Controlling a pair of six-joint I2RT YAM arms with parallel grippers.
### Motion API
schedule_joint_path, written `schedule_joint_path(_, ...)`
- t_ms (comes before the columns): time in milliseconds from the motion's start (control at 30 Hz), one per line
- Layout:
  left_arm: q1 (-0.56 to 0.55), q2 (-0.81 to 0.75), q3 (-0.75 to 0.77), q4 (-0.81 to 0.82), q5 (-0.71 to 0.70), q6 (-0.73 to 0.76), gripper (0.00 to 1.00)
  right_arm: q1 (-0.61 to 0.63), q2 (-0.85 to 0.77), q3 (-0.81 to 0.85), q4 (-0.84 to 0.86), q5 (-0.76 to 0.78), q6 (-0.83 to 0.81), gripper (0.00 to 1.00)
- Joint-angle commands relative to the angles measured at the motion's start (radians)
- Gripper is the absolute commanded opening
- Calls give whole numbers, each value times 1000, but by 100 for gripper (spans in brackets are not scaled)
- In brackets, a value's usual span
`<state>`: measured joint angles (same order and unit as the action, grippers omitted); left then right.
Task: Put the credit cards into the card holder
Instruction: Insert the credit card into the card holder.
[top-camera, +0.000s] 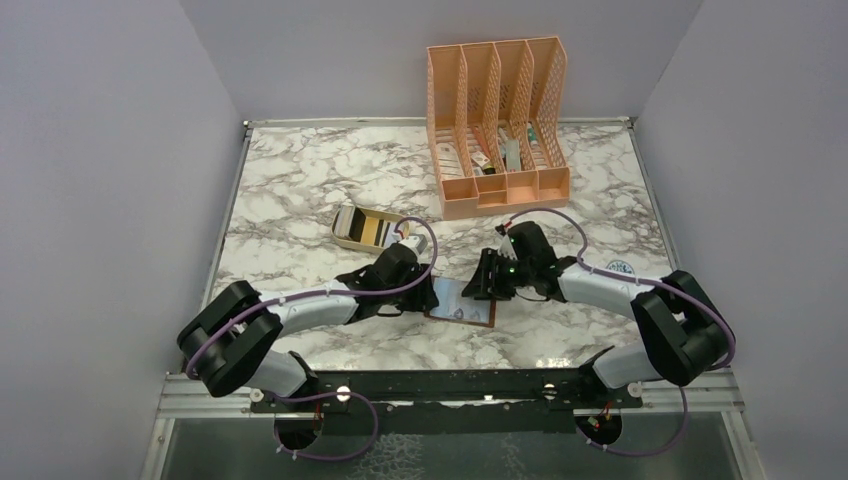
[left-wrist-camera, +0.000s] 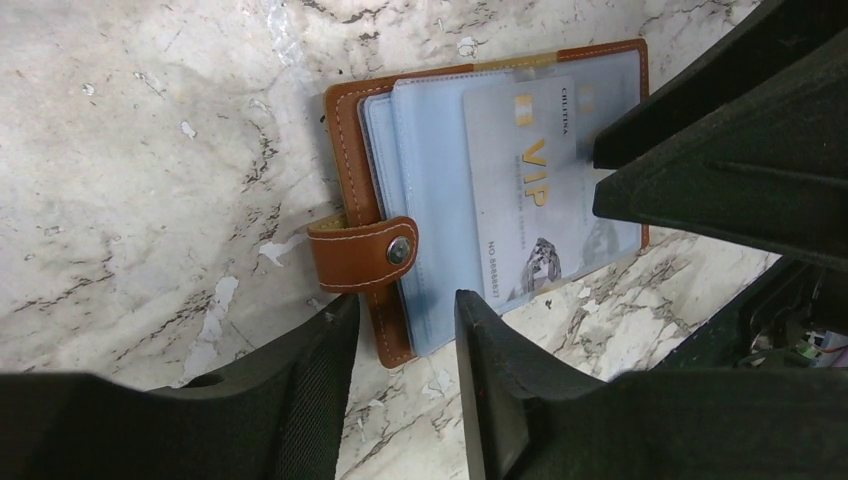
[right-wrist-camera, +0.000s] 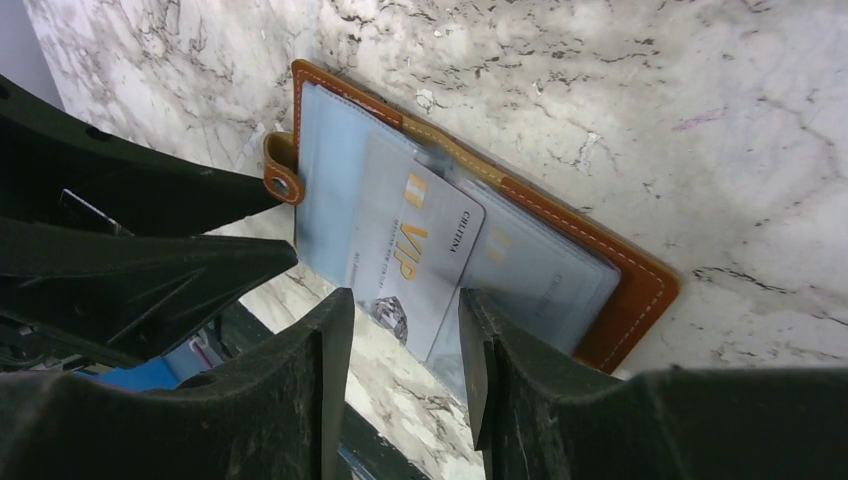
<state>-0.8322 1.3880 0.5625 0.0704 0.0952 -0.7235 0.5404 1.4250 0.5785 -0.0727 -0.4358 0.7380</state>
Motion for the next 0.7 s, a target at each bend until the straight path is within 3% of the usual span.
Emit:
schedule_joint_path(0,3,20,-2,59,6,1,40,22,19,-14,50,58,35,44)
schedule_joint_path(233,4,21,-37,112,51,-27,30,29,36,-24,112,33,53,44)
schedule_joint_path(667,1,43,-75,181,103,-84,29,39,42,-57,290,-91,119,44)
